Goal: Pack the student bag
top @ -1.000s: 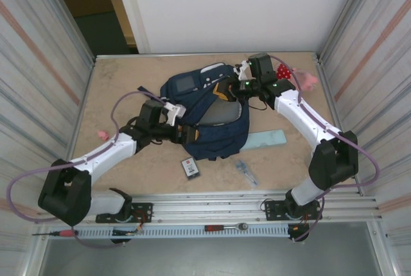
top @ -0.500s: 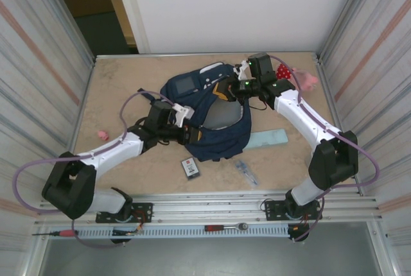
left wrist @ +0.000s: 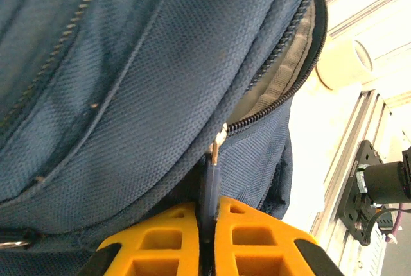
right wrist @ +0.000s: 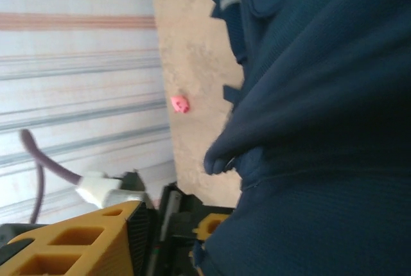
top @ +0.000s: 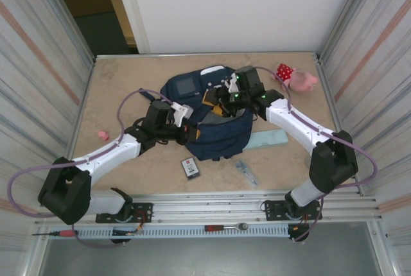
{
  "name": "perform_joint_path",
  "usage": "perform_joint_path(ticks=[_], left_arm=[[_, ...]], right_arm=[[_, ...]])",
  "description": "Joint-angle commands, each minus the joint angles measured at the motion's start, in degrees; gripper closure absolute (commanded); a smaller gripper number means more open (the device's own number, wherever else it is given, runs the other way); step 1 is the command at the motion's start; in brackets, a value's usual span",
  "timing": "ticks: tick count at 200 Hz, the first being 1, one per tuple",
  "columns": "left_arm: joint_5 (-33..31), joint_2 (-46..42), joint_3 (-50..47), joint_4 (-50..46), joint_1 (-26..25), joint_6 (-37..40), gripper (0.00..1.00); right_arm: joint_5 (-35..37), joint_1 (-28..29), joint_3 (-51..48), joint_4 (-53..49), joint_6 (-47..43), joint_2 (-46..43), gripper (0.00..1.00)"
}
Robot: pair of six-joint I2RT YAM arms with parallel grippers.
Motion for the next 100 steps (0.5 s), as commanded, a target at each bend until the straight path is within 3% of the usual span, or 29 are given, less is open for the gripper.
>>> perform_joint_path(ticks=[1, 20, 30, 62, 100], left_arm=[[1.5, -0.9, 1.1, 3.5, -0.8, 1.4, 1.00], [0.7, -1.3, 1.3, 1.6, -0.8, 1.6, 1.00], [-0.5, -1.6, 1.6, -0.6, -0.6, 2.2, 0.99], [-0.2, -3.2, 0.4, -1.5, 1.4, 2.0, 0.84], [2.2, -2.8, 1.1, 1.1, 1.4, 3.0, 0.76]], right_arm=[[4.4, 2.0, -1.9, 2.8, 2.9, -1.1, 0.54], [5.1, 1.6, -2.4, 2.7, 2.5, -0.8, 0.87], [4.1, 0.8, -2.0, 2.4, 1.6, -0.8, 1.00], [1.2, -0.4, 2.9, -3.6, -3.3, -0.8, 1.00], [-0.6, 0.4, 2.8, -2.2, -2.5, -0.4, 1.00]])
